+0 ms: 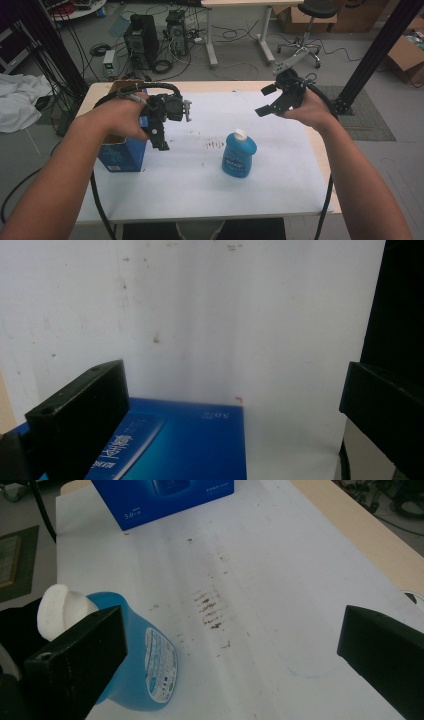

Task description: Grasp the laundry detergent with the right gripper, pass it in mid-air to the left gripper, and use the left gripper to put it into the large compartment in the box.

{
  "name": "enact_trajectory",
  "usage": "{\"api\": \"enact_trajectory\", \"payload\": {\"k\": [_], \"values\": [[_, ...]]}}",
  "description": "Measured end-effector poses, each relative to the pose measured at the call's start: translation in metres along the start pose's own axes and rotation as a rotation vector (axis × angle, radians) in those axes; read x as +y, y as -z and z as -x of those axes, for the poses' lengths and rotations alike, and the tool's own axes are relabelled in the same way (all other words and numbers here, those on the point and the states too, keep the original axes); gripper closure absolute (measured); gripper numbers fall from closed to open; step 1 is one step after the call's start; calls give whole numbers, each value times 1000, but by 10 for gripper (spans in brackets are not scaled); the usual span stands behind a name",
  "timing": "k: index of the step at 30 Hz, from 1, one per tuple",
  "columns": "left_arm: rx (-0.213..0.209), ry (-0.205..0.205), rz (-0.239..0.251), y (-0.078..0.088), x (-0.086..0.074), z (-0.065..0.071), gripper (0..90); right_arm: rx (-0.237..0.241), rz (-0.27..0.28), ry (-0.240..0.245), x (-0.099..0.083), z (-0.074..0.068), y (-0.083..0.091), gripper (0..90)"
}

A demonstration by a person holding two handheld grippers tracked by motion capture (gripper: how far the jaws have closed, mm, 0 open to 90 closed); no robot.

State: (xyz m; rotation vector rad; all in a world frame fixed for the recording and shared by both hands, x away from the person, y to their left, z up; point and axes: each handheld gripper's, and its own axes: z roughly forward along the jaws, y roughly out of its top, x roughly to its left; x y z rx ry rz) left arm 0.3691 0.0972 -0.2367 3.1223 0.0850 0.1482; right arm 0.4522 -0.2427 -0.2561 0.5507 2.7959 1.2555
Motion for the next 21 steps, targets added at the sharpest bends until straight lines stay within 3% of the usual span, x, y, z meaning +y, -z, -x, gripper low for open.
{"api": "enact_trajectory", "payload": {"k": [11, 21], "values": [[5, -10, 1, -1, -2, 2, 1, -24, 68, -12, -39, -17, 23, 0], [5, -13, 5, -2, -4, 1, 1, -2, 64, 5, -75, -41, 8, 0]]}}
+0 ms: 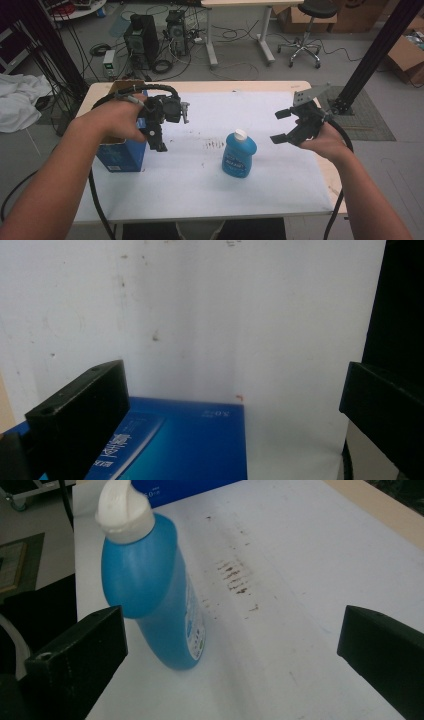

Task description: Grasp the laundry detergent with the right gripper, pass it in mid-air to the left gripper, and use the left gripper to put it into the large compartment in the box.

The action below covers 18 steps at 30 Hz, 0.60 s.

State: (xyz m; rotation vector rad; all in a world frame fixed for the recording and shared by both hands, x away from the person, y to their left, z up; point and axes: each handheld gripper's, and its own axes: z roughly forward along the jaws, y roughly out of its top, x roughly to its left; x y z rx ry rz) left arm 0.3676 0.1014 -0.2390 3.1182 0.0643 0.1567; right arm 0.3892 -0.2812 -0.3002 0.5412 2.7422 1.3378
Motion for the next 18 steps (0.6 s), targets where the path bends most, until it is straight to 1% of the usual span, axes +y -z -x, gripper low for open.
{"api": "enact_trajectory", "payload": {"k": [1, 2, 5, 6, 7, 8, 9, 10, 11, 14, 17, 18], "values": [[0, -1, 1, 0, 0, 0, 1, 4, -3, 0, -5, -4, -4, 0], [0, -1, 1, 0, 0, 0, 1, 4, -3, 0, -5, -4, -4, 0], [7, -3, 7, -1, -1, 1, 1, 14, -6, 21, -13, -14, -12, 0], [7, -3, 7, -1, -1, 1, 1, 14, -6, 21, -13, -14, -12, 0], [11, -5, 7, -1, -1, 2, 1, 26, -1, 23, -17, -18, -16, 0], [11, -5, 7, -1, -1, 2, 1, 26, -1, 23, -17, -18, -16, 0], [11, -5, 5, -2, -2, 2, 1, 34, 3, 21, -22, -23, -22, 0], [11, -5, 5, -2, -2, 2, 1, 34, 3, 21, -22, -23, -22, 0], [8, -4, 6, -3, -2, 2, 1, 40, 10, 19, -25, -26, -27, 0], [7, -4, 6, -3, -1, 2, 1, 45, 24, 20, -29, -29, -32, 0], [17, -11, 12, -2, -1, 3, 1, 46, 42, 21, -36, -33, -42, 0], [17, -11, 12, -2, -1, 3, 1, 46, 42, 21, -36, -33, -42, 0]]}}
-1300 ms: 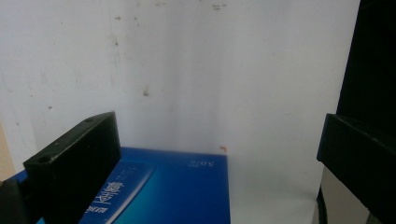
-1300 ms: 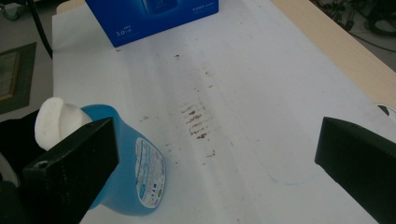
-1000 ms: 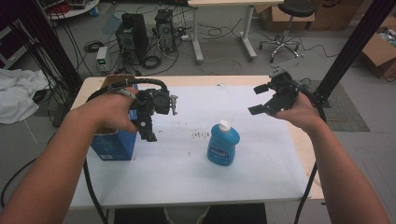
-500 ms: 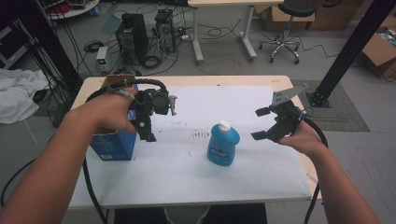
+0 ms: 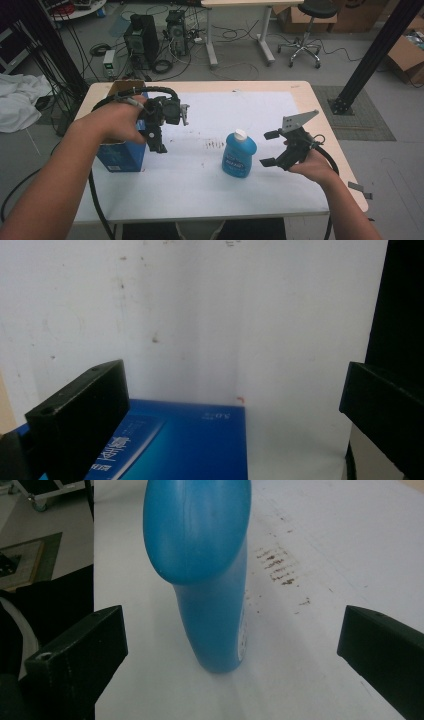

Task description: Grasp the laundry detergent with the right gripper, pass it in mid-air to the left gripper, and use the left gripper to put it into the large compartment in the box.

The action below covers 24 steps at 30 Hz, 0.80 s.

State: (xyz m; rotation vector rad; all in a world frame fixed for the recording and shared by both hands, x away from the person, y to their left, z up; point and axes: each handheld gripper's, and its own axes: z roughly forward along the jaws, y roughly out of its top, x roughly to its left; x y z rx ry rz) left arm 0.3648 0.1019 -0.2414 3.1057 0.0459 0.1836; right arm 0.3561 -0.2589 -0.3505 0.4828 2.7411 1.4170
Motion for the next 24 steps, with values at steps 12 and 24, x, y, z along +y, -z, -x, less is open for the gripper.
{"api": "enact_trajectory", "payload": {"k": [12, 24], "values": [[-5, -6, -2, 2, 2, 2, 1, -7, 44, 2, -16, -7, -32, 0], [-4, -9, -6, 1, 3, 4, 1, -25, 93, 4, -19, -9, -47, 0]]}}
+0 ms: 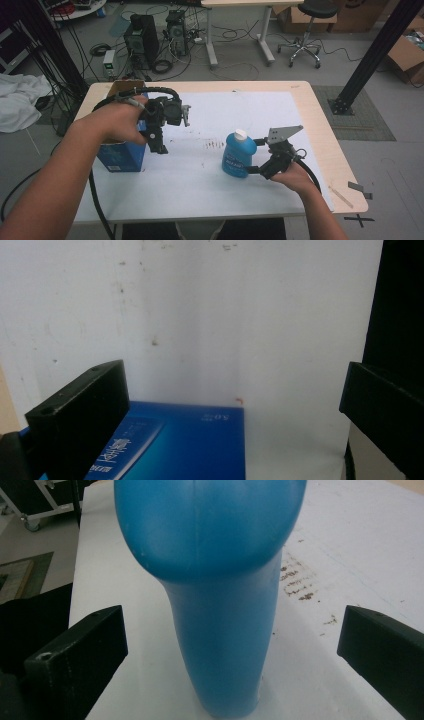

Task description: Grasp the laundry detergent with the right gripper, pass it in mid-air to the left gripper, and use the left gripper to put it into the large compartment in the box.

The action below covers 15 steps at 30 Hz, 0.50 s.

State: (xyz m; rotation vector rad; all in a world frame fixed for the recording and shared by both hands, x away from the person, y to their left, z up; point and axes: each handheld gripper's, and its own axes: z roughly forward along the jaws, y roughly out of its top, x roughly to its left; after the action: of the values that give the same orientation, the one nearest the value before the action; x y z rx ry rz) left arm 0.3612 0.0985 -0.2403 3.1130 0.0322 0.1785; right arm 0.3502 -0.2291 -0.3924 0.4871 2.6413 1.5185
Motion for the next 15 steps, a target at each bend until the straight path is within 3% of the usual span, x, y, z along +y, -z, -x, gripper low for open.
{"api": "enact_trajectory", "payload": {"k": [15], "values": [[4, -6, -4, -1, 0, 1, 1, -31, 16, 5, -6, -1, -20, 0]]}}
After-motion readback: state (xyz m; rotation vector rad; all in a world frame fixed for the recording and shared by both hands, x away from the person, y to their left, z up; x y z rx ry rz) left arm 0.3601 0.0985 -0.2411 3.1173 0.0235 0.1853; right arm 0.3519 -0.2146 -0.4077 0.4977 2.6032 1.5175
